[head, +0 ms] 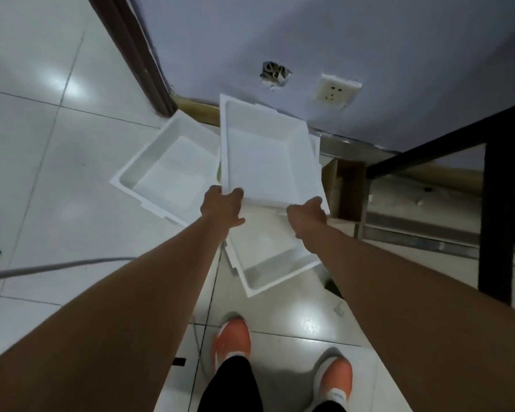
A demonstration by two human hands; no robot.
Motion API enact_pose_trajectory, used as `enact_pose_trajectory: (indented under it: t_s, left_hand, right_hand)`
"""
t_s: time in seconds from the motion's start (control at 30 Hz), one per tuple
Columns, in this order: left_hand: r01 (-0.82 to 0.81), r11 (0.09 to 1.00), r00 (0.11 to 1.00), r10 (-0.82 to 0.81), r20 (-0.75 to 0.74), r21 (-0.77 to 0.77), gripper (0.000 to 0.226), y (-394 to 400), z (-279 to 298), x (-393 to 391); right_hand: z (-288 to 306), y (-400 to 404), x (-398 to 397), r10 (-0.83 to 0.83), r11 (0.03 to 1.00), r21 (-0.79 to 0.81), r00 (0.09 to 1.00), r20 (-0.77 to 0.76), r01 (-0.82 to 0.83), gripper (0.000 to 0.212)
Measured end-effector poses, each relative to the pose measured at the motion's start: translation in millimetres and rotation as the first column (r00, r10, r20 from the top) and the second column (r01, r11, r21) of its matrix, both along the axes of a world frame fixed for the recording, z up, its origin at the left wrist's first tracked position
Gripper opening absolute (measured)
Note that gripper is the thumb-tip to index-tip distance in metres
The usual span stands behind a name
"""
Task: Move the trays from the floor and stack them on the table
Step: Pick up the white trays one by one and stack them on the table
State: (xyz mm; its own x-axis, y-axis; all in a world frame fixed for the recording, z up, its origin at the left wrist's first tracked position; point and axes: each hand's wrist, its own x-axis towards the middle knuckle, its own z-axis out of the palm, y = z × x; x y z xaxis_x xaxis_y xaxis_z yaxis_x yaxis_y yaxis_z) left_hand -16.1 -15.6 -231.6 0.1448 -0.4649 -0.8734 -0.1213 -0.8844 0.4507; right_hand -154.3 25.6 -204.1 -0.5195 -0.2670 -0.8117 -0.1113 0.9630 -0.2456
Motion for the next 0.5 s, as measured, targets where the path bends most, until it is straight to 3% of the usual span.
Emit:
enact_pose_trajectory:
  t_s: [0.13, 0.27, 0.4, 0.5]
  left_hand:
    - [0.043, 0.998, 0.999, -0.043, -0.008, 0.035, 0.049, -3.3, -5.0, 8.9]
    - [0.115, 0.993, 0.986, -0.112, 0.122, -0.016, 0.042, -8.9, 17.6, 22.0]
    - [0.063, 0.993, 0.977, -0.042, 0.208, -0.096, 0.025, -0.1, 59.1, 41.8]
    - [-0.04, 0.994, 0.989, 0.053, 0.136, -0.098, 0.02, 11.0, 91.0, 64.7]
  right_hand:
    - [3.5, 8.4, 1.7, -0.259, 0.964, -0.051, 0.965, 0.049, 0.261, 0.069]
    - [29.9, 6.2, -1.7, -0.358, 0.929, -0.092, 0.933, 0.023, 0.358, 0.058]
    - [64.0, -0.1, -5.9, -0.291, 0.956, -0.077, 0.947, -0.134, 0.283, 0.051]
    - [91.1, -1.8, -3.5, -0.246, 0.967, -0.095, 0.962, -0.118, 0.235, 0.052]
